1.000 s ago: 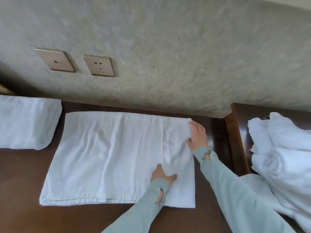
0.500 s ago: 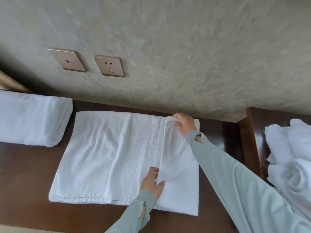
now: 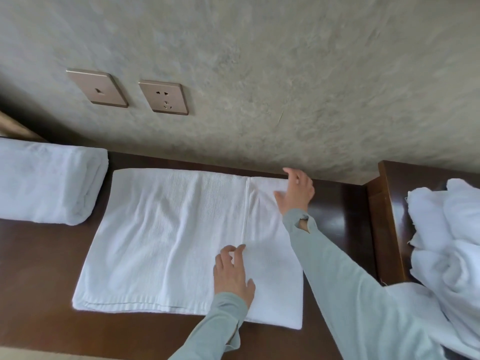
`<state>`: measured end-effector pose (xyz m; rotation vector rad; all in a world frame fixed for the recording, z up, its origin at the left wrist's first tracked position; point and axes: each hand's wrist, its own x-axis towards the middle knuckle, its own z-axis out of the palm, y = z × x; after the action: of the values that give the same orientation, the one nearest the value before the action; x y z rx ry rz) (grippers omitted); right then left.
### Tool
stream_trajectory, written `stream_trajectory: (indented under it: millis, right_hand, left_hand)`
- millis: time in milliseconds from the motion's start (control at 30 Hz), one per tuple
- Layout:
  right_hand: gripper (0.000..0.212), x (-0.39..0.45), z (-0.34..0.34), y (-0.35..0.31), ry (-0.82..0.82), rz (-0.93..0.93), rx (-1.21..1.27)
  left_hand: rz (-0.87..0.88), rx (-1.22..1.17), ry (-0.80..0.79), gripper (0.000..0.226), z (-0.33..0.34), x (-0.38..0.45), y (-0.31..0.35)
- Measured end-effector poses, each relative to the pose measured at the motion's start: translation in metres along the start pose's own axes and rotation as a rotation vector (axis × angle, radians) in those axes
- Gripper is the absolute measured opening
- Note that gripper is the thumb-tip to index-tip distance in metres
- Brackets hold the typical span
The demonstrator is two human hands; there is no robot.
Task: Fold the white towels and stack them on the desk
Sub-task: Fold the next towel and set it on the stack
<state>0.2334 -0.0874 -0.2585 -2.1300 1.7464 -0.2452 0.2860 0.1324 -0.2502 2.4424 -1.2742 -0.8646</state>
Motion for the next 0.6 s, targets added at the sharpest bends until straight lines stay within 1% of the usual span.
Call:
stream_trajectory:
  millis: [33, 67, 100, 133, 200, 233, 300, 367, 400, 433, 467, 500, 533, 567, 600]
  right_hand:
    - [0.065, -0.007, -0.006, 0.009, 0.035, 0.132, 0.050]
    - [0.069, -0.016, -0.010, 0.018, 0.037, 0.253, 0.107]
    - [0.072, -0.025, -0.012, 0.028, 0.004, 0.349, 0.194]
    - [0.073, -0.035, -0.013, 0.036, -0.047, 0.413, 0.309]
    - [0.069, -0.051, -0.016, 0.045, -0.154, 0.490, 0.482]
    - [0.065, -0.056, -0.019, 0.046, -0.205, 0.503, 0.474]
    - [0.061, -0.060, -0.028, 0.043, -0.317, 0.450, 0.382]
    - [0.064, -0.059, -0.042, 0.027, -0.403, 0.376, 0.368]
    - [0.066, -0.059, -0.050, 0.017, -0.430, 0.348, 0.395]
    - [0.068, -0.061, -0.058, 0.004, -0.450, 0.322, 0.429]
    - [0.068, -0.064, -0.065, -0.011, -0.464, 0.296, 0.461]
    - [0.069, -0.069, -0.069, -0.028, -0.472, 0.268, 0.485]
    - [0.071, -0.073, -0.069, -0.045, -0.467, 0.243, 0.506]
    - [0.072, -0.078, -0.066, -0.061, -0.452, 0.224, 0.534]
    - [0.074, -0.082, -0.060, -0.078, -0.435, 0.213, 0.570]
  left_hand:
    - [0.057, -0.005, -0.002, 0.061, 0.000, 0.002, 0.002]
    - [0.113, -0.007, -0.052, 0.054, 0.000, 0.004, 0.005]
    - [0.160, 0.013, -0.111, 0.049, 0.000, 0.006, 0.007]
    - [0.187, 0.048, -0.150, 0.046, 0.000, 0.008, 0.009]
    - [0.183, 0.092, -0.159, 0.043, -0.001, 0.013, 0.008]
    - [0.158, 0.090, -0.168, 0.042, -0.002, 0.014, 0.008]
    - [0.121, 0.089, -0.225, 0.041, -0.005, 0.016, 0.009]
    - [0.089, 0.127, -0.290, 0.051, -0.010, 0.018, 0.013]
    - [0.042, 0.098, -0.335, 0.061, -0.016, 0.019, 0.017]
    - [-0.034, -0.009, -0.391, 0.073, -0.025, 0.021, 0.020]
    - [-0.130, -0.216, -0.460, 0.085, -0.036, 0.021, 0.023]
    - [-0.218, -0.475, -0.497, 0.094, -0.047, 0.022, 0.025]
    - [-0.280, -0.701, -0.505, 0.096, -0.058, 0.022, 0.024]
    - [-0.312, -0.853, -0.510, 0.093, -0.069, 0.022, 0.022]
    - [-0.308, -0.944, -0.518, 0.089, -0.077, 0.021, 0.016]
